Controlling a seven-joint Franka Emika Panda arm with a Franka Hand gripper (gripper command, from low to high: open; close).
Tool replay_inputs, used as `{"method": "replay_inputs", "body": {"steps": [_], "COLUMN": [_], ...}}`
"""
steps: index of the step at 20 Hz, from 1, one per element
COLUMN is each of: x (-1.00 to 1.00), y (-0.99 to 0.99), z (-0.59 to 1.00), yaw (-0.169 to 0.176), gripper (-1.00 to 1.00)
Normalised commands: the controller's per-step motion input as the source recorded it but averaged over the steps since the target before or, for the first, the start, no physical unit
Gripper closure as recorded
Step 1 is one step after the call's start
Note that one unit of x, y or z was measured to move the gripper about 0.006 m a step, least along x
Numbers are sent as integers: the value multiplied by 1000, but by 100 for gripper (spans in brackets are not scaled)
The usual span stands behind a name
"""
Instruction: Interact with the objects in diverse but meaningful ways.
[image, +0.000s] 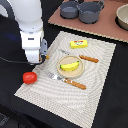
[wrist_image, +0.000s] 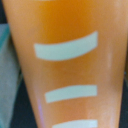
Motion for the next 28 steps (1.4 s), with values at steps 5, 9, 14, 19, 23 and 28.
{"method": "replay_inputs", "body": {"steps": [5,9,14,19,23,28], "x": [-61,-166,67,710,850,867], "y": [77,321,94,-215,-218,-325], "z": [264,741,664,991,1000,983], "yaw": [69,114,51,-25,-26,-49], "gripper": [100,100,100,100,100,100]}}
